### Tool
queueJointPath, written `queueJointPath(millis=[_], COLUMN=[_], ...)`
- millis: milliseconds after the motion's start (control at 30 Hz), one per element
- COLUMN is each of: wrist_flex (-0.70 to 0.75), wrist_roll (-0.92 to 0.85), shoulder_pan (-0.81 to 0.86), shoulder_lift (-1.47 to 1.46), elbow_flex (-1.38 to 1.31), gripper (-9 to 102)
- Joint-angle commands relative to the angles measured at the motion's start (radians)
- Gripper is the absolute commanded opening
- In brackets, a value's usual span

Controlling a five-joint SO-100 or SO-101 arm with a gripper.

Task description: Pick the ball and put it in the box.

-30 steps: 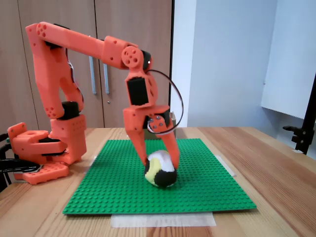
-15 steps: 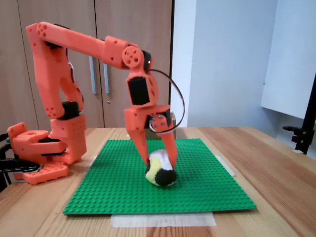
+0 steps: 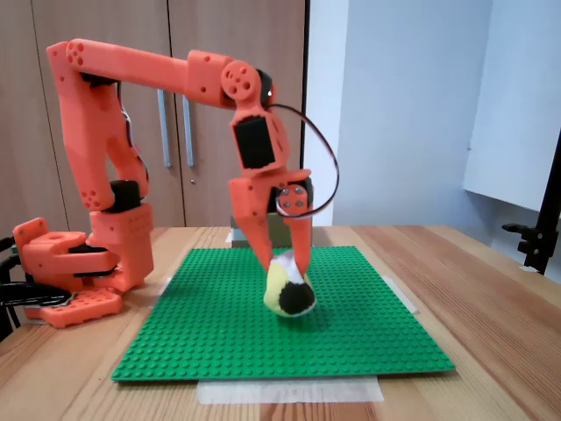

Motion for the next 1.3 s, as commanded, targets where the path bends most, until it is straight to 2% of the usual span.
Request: queueJointPath(millis=[0,333,700,1267], wrist_flex=[0.032,0.112,0.193,0.218], wrist_roll=[-0.006,0.008,0.048,0.083], shoulder_pan=[0.006,-0.018,-0.127,-0.46], shoulder_lift=[0.026,0.026,0.048,0.192], elbow_flex=[-0.1,-0.233,-0.407,-0.483], gripper=[9,7,4,2])
